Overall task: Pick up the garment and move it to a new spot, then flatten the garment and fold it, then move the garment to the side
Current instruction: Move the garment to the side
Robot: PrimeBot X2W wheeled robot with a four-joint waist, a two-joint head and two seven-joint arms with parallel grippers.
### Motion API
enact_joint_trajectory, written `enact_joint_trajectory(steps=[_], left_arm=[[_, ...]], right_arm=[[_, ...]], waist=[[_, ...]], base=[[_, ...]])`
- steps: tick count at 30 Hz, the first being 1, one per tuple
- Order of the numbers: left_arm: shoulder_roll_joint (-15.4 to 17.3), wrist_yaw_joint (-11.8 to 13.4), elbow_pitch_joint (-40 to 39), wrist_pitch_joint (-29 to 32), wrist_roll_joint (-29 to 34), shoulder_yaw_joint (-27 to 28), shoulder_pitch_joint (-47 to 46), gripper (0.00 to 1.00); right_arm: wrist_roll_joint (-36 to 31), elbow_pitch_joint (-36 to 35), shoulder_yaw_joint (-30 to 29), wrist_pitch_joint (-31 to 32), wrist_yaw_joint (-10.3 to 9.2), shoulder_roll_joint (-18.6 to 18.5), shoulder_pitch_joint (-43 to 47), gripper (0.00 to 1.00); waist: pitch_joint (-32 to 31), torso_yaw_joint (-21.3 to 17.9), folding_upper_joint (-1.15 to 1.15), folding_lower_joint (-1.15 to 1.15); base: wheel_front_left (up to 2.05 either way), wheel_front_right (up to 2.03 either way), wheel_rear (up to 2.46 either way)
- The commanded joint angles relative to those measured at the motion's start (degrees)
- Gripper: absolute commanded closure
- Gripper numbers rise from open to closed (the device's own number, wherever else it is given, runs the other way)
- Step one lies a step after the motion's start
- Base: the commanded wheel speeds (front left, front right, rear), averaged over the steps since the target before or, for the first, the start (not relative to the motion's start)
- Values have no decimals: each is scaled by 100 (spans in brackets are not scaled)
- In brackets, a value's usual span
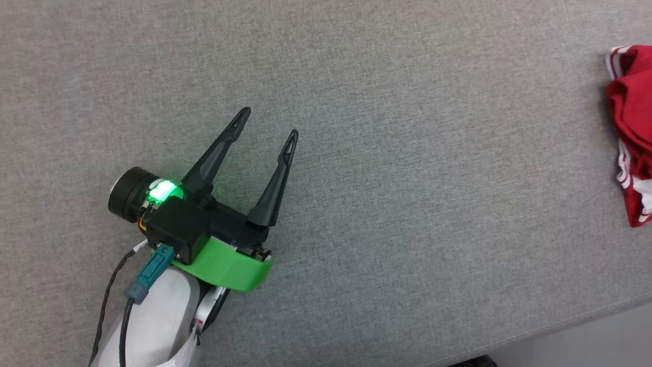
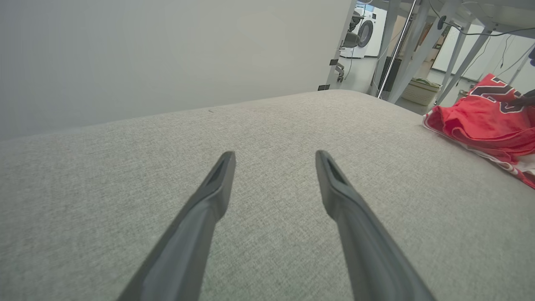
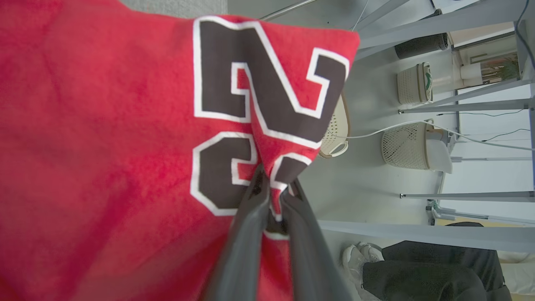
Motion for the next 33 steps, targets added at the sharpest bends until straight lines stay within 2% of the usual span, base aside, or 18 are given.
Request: enact_joint_trajectory(steps=[1, 4, 5, 6, 7, 14, 19, 27, 33], left_arm=[[17, -15, -50, -34, 56, 7, -115, 0], [-6, -15, -82, -34, 57, -3, -144, 0], [-16, -15, -83, -34, 58, -2, -143, 0], [-29, -15, -80, -34, 58, 3, -137, 0], [-40, -15, -70, -34, 55, 4, -131, 0], [-209, -15, 89, -34, -6, 53, -60, 0], [-401, -15, 198, -34, -76, 168, 49, 0], [-692, -15, 457, -34, -186, 481, 453, 0], [-849, -15, 596, -34, -232, 770, 769, 0]], right_arm=[[-60, 106, -29, -76, -10, 4, -136, 100], [-151, 404, -124, -218, -10, 29, -311, 100], [-191, 468, -157, -285, -10, 37, -345, 70], [-243, 545, -215, -370, -10, 50, -388, 3], [-296, 622, -246, -427, -10, 68, -422, 0], [-431, 868, -249, -789, -10, 163, -584, 0], [-337, 764, -92, -939, -10, 215, -670, 0], [244, 83, 46, -1123, -10, 608, -521, 0], [839, -700, -48, -1279, -10, 1133, -45, 0]], waist=[[152, 18, 0, -1], [163, 88, 0, -1], [157, 109, 0, -1], [146, 134, 0, -1], [127, 159, 0, -1], [-196, 310, 0, -1], [-605, 441, 0, -1], [-1422, 743, 0, -1], [-1971, 989, 0, -1]], base=[[0, 0, 0], [0, 0, 0], [0, 0, 0], [0, 0, 0], [0, 0, 0], [0, 0, 0], [0, 0, 0], [0, 0, 0], [0, 0, 0]])
